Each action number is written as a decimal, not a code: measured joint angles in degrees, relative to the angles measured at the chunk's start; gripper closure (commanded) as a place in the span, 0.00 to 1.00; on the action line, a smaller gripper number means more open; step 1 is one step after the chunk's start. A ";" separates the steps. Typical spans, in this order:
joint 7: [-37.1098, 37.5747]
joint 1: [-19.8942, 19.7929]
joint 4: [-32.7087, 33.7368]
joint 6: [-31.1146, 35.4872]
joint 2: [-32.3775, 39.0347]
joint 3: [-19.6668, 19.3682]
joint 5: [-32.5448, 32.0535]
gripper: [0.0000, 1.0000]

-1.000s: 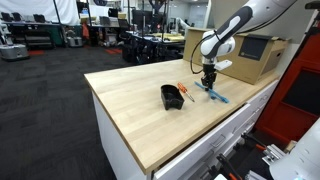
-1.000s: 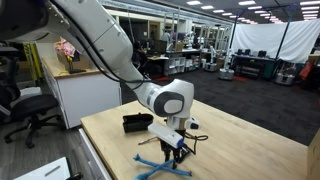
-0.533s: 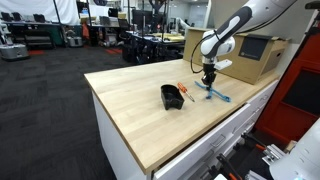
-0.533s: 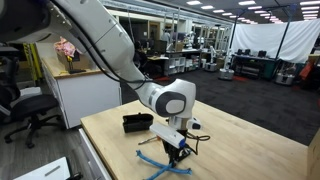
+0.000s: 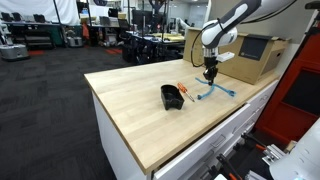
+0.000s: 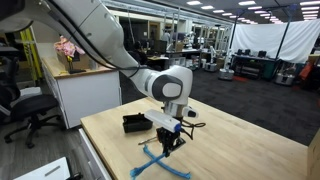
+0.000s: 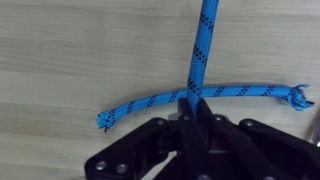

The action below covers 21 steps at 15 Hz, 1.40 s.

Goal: Put the blue cable on the black object

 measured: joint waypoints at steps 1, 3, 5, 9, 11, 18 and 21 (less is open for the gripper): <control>0.00 0.23 -0.09 -0.84 -1.34 0.48 -0.40 0.97; -0.17 0.98 -0.35 -1.81 -3.78 1.68 -1.67 0.97; -0.43 2.12 -0.78 -1.92 -5.44 3.15 -2.72 0.97; -0.84 5.21 -1.21 -2.06 -6.89 6.41 -5.12 0.97; -0.83 6.92 -1.22 -2.06 -7.07 7.96 -6.85 0.97; -4.59 10.33 -1.22 -1.95 -9.08 11.77 -5.21 0.97; -8.92 10.55 -1.24 -1.97 -10.37 12.53 0.02 0.97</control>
